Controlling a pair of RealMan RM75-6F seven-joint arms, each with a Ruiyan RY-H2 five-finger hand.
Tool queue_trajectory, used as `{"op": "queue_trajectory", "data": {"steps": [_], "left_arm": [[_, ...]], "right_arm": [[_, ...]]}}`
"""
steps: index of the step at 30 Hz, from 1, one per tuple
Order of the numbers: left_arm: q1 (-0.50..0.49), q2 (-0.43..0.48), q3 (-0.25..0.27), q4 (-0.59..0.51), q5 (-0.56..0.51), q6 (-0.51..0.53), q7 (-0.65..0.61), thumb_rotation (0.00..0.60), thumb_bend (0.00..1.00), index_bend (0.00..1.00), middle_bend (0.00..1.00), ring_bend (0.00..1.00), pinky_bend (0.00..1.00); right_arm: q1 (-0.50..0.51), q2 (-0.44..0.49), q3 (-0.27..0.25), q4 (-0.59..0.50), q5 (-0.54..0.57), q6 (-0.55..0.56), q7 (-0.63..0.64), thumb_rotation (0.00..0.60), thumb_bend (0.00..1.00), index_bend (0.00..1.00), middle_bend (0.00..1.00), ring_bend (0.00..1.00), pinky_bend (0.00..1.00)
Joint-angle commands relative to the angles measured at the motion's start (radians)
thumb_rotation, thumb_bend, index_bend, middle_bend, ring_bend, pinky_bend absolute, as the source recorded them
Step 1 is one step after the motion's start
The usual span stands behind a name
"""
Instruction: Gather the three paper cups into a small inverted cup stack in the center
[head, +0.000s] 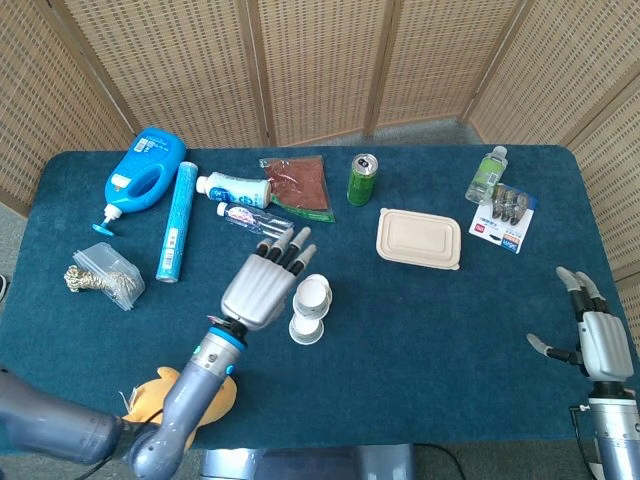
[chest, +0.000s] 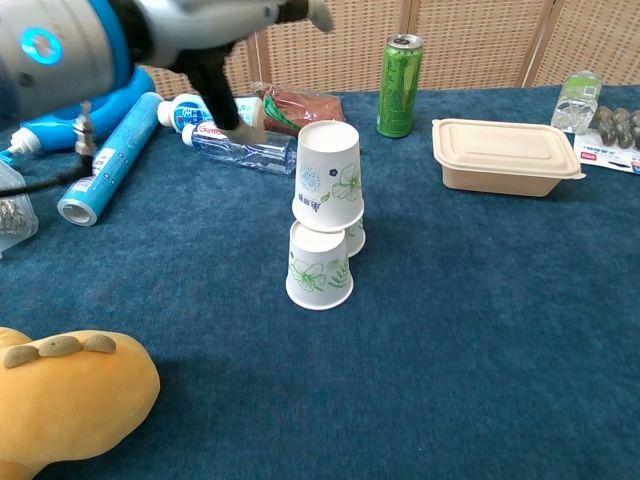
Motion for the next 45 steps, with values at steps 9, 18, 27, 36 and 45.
{"op": "queue_trajectory", "data": {"steps": [9,18,27,36,45], "left_arm": [[0.138,0.256,0.162,-0.04,0.232,-0.005,-0.118,0.6,0.27,0.05,0.0,0.0,0.09],[0.372,0.48,0.333,-0.049,0.515,0.121,-0.368,0.6,0.27,0.03,0.0,0.0,0.0],[0.603,0.527,0.419,0.144,0.699,0.243,-0.725,0.6,0.27,0.02,0.0,0.0,0.0],[0.788,0.504,0.435,0.35,0.689,0.29,-1.007,0.6,0.27,0.0,0.0,0.0,0.0],[0.889,0.483,0.404,0.467,0.686,0.282,-1.257,0.6,0.26,0.0,0.0,0.0,0.0]], "right_arm": [[0.002,-0.007,-0.009,-0.01,-0.016,0.006,-0.035,0.6,0.09,0.01,0.13,0.07,0.18],[0.0,0.0,-0.011,-0.035,-0.029,0.023,-0.063,0.6,0.09,0.01,0.13,0.07,0.18],[-0.003,0.007,-0.02,-0.073,-0.048,0.039,-0.111,0.6,0.09,0.01,0.13,0.07,0.18],[-0.014,0.033,-0.024,-0.145,-0.048,0.055,-0.232,0.6,0.11,0.01,0.1,0.03,0.18],[-0.036,0.054,-0.022,-0.234,-0.071,0.117,-0.363,0.6,0.14,0.06,0.1,0.01,0.05]]}}
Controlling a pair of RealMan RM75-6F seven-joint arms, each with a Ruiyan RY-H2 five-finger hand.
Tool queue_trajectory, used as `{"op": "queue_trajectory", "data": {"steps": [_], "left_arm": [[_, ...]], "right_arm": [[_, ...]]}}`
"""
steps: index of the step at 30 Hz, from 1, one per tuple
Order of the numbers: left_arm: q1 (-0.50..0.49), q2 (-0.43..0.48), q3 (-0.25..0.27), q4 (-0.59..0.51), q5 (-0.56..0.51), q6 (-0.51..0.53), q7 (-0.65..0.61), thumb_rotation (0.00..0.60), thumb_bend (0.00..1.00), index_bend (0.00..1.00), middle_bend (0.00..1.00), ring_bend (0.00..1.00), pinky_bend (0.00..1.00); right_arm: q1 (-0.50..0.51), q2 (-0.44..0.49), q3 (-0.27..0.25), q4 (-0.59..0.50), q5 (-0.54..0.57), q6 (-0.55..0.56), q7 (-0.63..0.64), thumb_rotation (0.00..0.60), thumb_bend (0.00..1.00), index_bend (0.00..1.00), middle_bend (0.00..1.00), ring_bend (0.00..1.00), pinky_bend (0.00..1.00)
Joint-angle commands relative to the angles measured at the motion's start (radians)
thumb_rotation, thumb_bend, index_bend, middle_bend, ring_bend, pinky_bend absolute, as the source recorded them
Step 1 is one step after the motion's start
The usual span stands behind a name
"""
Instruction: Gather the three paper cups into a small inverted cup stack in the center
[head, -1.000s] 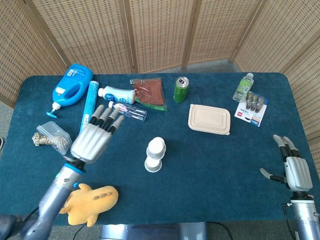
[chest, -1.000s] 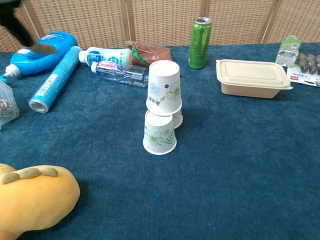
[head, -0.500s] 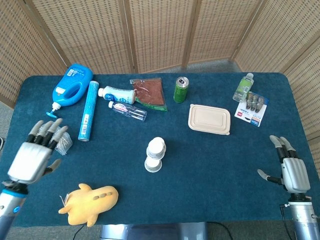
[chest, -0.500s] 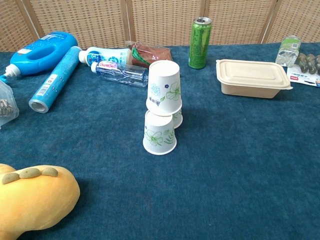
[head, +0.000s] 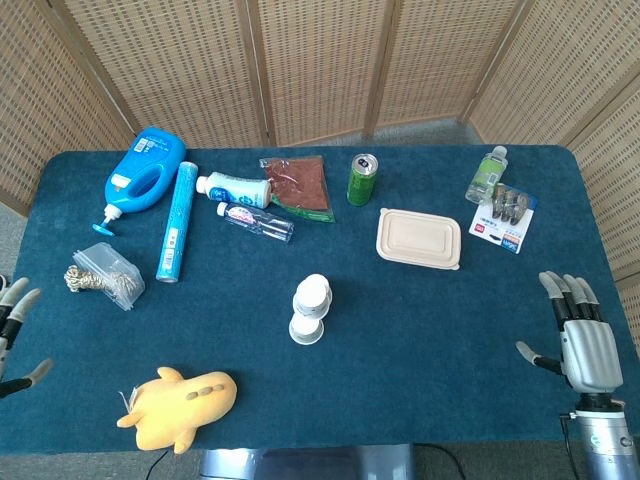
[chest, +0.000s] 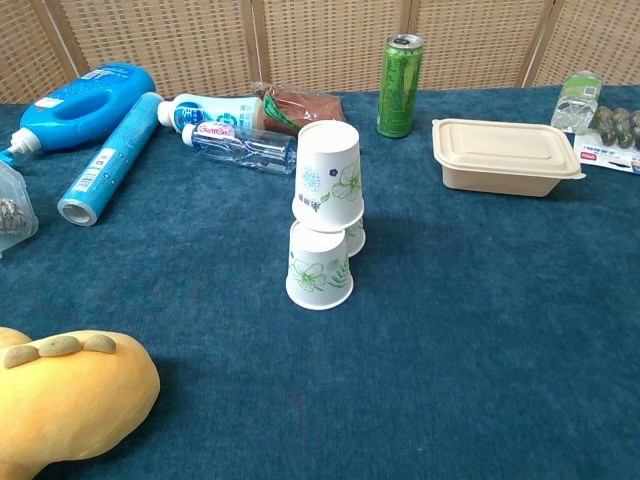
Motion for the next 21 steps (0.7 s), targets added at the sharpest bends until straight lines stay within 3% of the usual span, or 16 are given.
{"op": "queue_trajectory", "data": {"steps": [1,21], "left_arm": [[0.047,-0.014,-0.016,0.061,0.016,-0.001,-0.067,0.6,0.26,0.0,0.0,0.0,0.0],[0.096,-0.022,-0.079,0.096,0.113,-0.035,-0.042,0.6,0.26,0.0,0.0,0.0,0.0]], "right_arm": [[-0.011,0.01,0.0,-0.041,-0.017,0.028,-0.048,0.6,0.14,0.06,0.1,0.01,0.05],[-0.003,0.0,-0.001,-0.07,0.002,-0.005,-0.132,0.6,0.14,0.06,0.09,0.0,0.04]]}}
